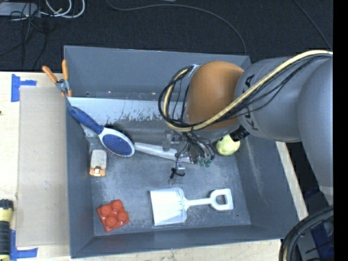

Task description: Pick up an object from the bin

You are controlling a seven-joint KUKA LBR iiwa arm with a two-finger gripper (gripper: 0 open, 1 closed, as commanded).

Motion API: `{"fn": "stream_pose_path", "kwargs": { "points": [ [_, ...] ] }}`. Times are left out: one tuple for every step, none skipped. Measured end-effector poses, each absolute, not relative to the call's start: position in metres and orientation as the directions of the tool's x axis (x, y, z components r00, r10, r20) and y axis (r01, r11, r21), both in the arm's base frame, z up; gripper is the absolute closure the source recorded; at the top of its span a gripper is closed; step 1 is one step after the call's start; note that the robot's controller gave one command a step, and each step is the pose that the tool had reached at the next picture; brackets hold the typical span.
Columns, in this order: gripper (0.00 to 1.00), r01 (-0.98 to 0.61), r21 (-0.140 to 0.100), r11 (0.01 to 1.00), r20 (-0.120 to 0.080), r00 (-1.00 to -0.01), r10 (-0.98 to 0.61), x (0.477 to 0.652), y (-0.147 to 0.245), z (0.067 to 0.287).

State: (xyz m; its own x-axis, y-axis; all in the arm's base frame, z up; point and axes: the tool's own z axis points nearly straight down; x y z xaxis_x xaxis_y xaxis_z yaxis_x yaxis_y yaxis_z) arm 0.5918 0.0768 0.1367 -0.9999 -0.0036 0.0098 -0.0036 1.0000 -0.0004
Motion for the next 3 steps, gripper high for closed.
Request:
{"fn": "stream_pose_path", "kwargs": {
  "points": [
    [0.00,-0.001,0.000,1.000,0.002,-1.000,-0.001,0.593,0.076,0.142],
    [0.00,0.188,0.000,0.982,0.003,-0.982,0.188,0.616,0.092,0.082],
    [0.00,0.280,0.004,0.960,-0.005,-0.960,0.280,0.621,0.089,0.070]
  ]
}}
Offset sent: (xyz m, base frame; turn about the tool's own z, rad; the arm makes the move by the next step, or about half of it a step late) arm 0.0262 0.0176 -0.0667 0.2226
